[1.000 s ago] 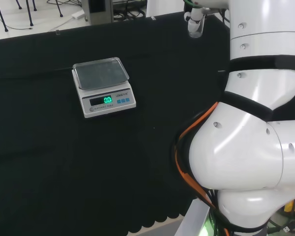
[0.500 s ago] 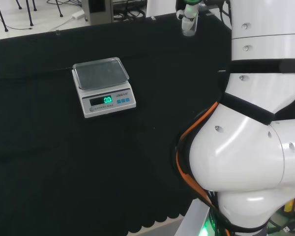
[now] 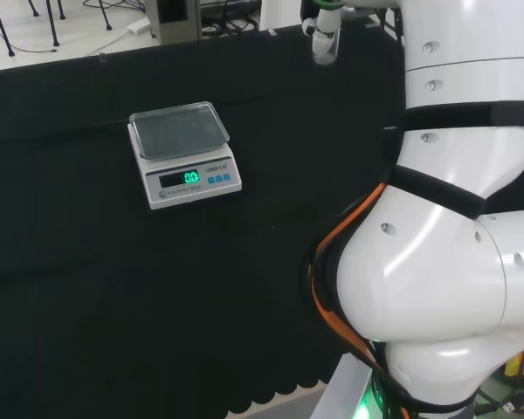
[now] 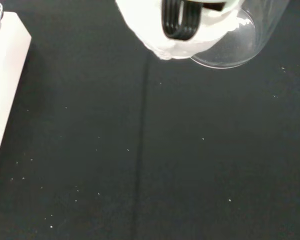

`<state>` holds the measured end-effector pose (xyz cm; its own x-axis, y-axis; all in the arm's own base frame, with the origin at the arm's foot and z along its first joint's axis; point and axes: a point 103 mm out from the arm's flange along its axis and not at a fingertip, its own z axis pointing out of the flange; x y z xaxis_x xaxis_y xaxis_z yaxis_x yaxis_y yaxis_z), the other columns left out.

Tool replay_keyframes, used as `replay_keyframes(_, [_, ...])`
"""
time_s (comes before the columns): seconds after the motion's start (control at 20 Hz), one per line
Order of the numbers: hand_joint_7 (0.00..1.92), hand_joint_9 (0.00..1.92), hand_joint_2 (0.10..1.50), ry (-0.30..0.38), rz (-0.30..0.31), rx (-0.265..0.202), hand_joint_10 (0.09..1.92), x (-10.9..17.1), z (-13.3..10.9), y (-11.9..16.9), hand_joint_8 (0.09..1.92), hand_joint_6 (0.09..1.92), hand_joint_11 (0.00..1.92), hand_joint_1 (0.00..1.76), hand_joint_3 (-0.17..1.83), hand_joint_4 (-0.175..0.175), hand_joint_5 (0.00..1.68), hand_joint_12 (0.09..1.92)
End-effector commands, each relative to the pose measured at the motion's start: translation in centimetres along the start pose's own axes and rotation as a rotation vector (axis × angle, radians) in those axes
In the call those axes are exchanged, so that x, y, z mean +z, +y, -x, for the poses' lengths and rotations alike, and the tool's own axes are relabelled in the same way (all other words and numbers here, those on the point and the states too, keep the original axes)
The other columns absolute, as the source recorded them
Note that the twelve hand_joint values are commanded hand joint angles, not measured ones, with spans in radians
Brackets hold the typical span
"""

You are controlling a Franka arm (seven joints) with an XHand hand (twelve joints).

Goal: Put the beaker on the electronic balance.

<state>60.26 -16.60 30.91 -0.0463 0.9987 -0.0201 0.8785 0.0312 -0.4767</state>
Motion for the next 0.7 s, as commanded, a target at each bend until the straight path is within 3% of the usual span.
replay_keyframes(0.05, [0.71,1.02,1.12,-0.047,-0.023,-0.066,1.05,-0.9,-3.2,2.2,1.19,1.21,0.88,1.49,0.00,-0.175,0.84,1.36])
replay_keyframes(0.45, [0.72,1.02,1.12,-0.075,-0.008,-0.152,1.05,-2.8,-6.4,2.9,1.18,1.21,0.88,1.49,0.00,-0.175,0.84,1.36])
replay_keyframes(0.7, [0.72,1.03,1.12,-0.046,-0.009,-0.221,1.05,-1.5,-7.8,4.8,1.18,1.20,0.88,1.49,0.00,-0.175,0.84,1.36])
